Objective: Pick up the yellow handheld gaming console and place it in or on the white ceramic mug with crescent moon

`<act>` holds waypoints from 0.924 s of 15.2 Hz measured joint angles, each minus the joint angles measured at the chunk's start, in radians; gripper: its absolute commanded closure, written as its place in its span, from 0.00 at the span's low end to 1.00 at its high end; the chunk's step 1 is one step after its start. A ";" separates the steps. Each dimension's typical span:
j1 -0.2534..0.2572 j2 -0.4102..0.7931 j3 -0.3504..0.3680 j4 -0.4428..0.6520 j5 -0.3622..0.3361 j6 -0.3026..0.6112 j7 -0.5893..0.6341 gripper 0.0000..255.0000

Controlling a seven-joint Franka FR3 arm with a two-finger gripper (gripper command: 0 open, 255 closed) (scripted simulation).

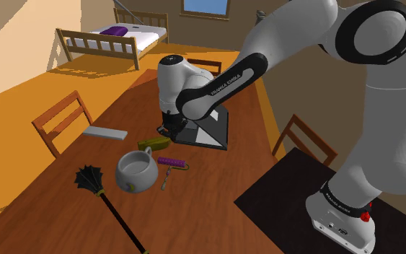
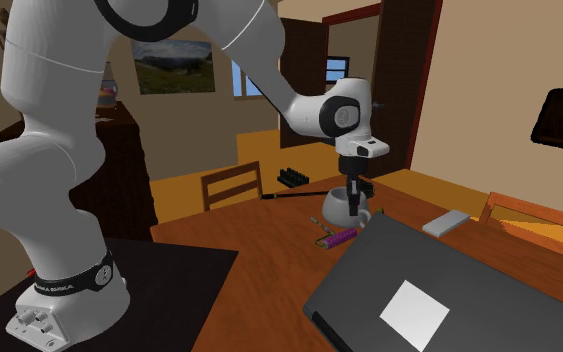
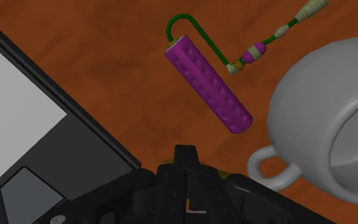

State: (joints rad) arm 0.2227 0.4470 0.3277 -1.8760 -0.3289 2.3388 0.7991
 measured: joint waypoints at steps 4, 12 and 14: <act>0.004 0.049 0.007 0.055 -0.063 -0.015 -0.122 0.00; 0.045 0.302 0.056 0.319 -0.419 -0.015 -0.936 0.00; 0.049 0.327 0.052 0.337 -0.440 -0.004 -0.974 0.00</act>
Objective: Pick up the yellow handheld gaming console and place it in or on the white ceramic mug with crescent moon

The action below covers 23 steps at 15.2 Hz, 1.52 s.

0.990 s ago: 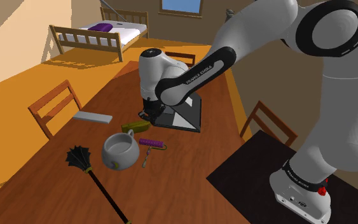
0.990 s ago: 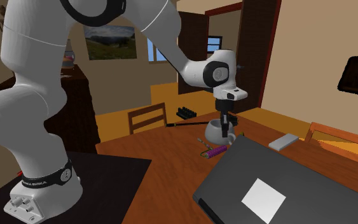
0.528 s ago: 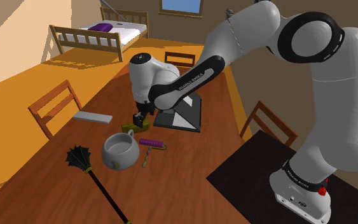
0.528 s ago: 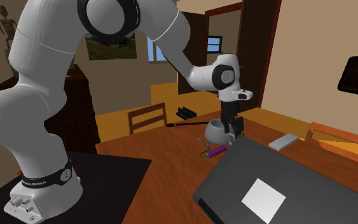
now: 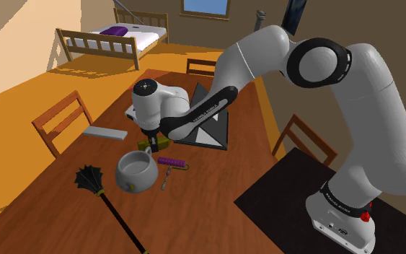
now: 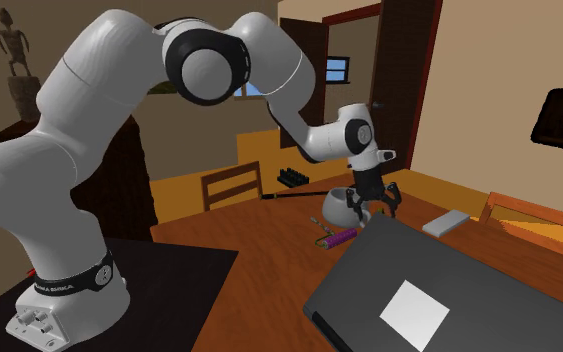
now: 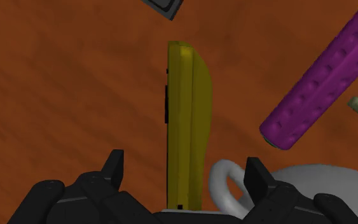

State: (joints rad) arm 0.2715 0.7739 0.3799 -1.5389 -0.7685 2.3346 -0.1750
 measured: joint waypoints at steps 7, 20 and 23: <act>0.007 0.065 -0.021 0.040 -0.025 0.029 -0.009 0.00; 0.008 0.066 -0.021 0.041 -0.026 0.031 -0.009 1.00; 0.006 0.061 -0.019 0.038 -0.024 0.028 -0.011 1.00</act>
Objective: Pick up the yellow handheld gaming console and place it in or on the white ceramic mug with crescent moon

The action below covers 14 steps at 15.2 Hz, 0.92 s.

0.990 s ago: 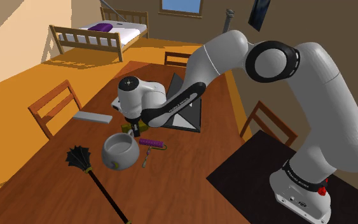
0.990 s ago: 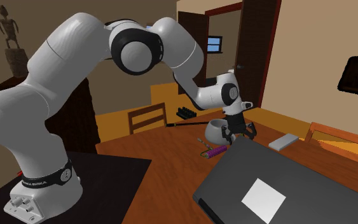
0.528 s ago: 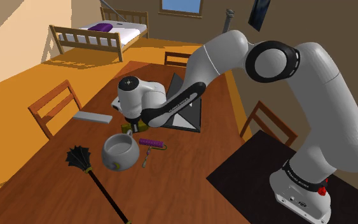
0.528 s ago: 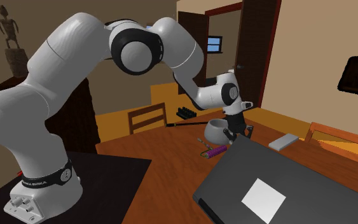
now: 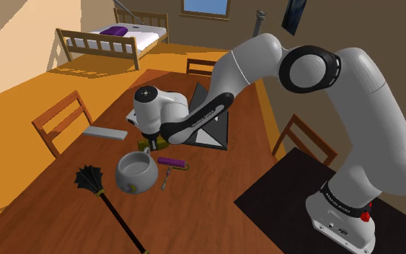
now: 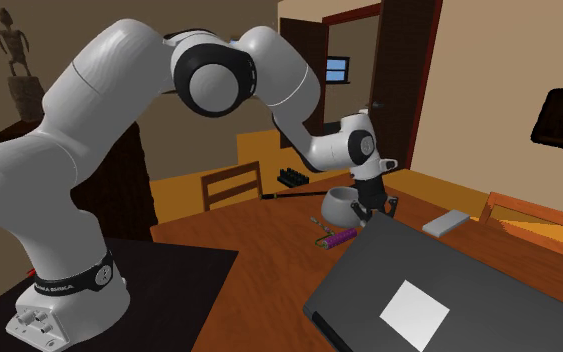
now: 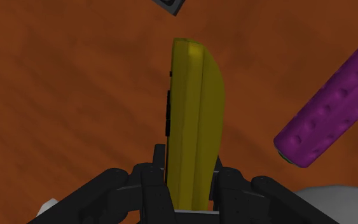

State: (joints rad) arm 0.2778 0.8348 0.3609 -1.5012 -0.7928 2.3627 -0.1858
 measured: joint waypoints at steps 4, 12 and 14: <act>-0.009 -0.030 0.013 -0.006 0.016 -0.024 -0.017 1.00; -0.027 -0.098 0.043 -0.015 0.054 -0.078 -0.053 1.00; -0.028 -0.107 0.049 -0.006 0.063 -0.094 -0.064 1.00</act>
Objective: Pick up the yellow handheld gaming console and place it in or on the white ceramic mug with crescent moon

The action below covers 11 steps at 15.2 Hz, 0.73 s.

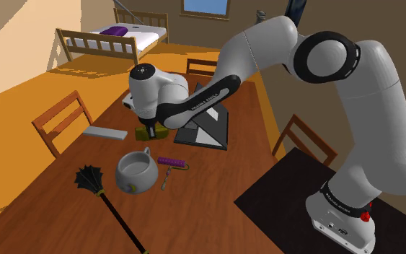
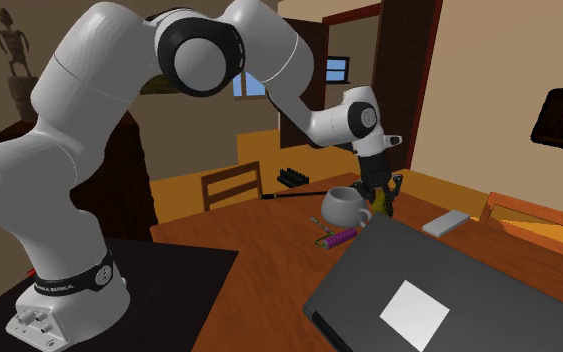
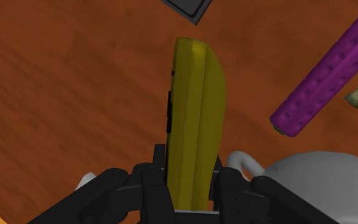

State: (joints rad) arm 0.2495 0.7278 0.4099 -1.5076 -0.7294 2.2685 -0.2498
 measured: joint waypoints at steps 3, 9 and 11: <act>-0.006 -0.025 0.011 0.001 0.015 -0.023 -0.015 1.00; -0.017 -0.065 0.029 0.010 0.043 -0.067 -0.044 1.00; -0.019 -0.076 0.035 0.021 0.053 -0.087 -0.056 1.00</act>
State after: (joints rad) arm 0.2307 0.6519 0.4452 -1.4868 -0.6764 2.1817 -0.3057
